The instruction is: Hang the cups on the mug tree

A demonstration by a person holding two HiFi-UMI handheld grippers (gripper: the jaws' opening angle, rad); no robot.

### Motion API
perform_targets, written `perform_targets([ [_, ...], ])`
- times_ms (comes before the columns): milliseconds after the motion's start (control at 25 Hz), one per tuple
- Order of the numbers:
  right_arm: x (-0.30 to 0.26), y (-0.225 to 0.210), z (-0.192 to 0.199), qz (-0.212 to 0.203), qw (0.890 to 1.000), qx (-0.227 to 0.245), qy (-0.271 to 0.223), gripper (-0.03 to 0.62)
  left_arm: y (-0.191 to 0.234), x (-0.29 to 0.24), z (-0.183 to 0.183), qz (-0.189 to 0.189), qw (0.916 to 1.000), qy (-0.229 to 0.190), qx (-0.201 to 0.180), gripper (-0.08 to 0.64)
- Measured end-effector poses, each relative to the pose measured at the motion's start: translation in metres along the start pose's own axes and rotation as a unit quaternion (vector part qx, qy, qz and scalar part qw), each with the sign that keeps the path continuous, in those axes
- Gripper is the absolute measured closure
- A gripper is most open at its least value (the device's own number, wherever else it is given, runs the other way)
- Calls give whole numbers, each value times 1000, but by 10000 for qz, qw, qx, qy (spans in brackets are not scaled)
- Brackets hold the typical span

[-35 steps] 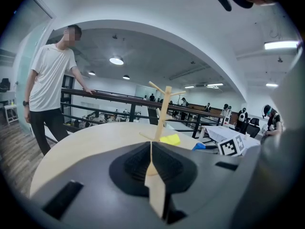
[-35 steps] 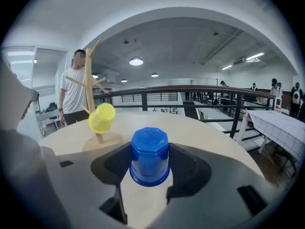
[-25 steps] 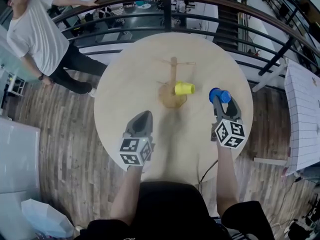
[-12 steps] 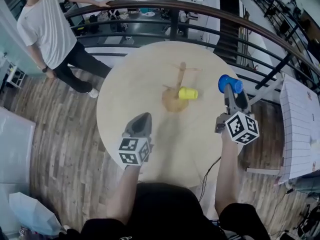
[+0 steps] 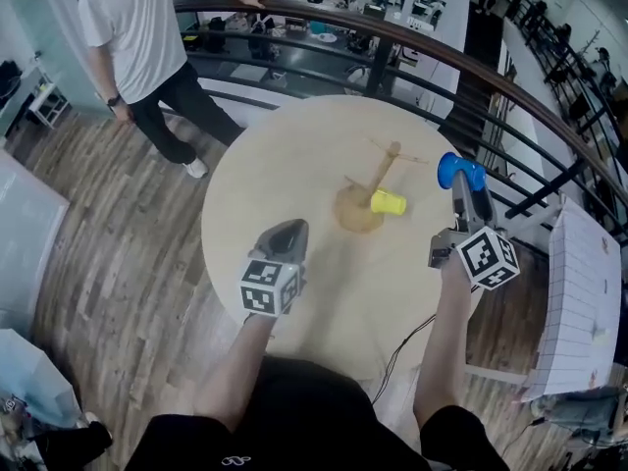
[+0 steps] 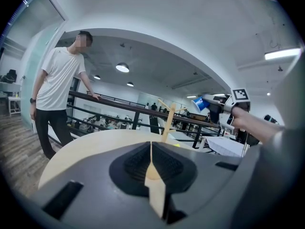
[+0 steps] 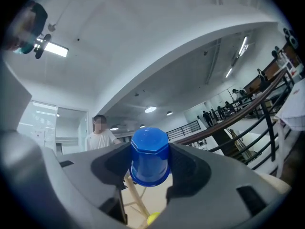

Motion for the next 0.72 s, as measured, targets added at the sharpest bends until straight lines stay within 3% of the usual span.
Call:
perform_targets([
  [200, -28, 8, 23, 2, 9980, 44, 631, 351, 5, 10, -4, -19, 9999, -91, 81, 546],
  [360, -51, 23, 50, -258, 9949, 143, 967, 350, 1, 11, 0, 48, 10000, -45, 41, 546],
  [720, -54, 28, 71, -474, 9945, -518, 776, 350, 6, 22, -7, 71, 9997, -130, 184, 546],
])
Point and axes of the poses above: the fingertips, and each gripper's own axes: x backward along the fingers, y to its left, z out of its underside, the point moved 2 cm from there along x, backward along the fingers, and after that the axes turned 4 degrees about y, right-handed, at the moved point
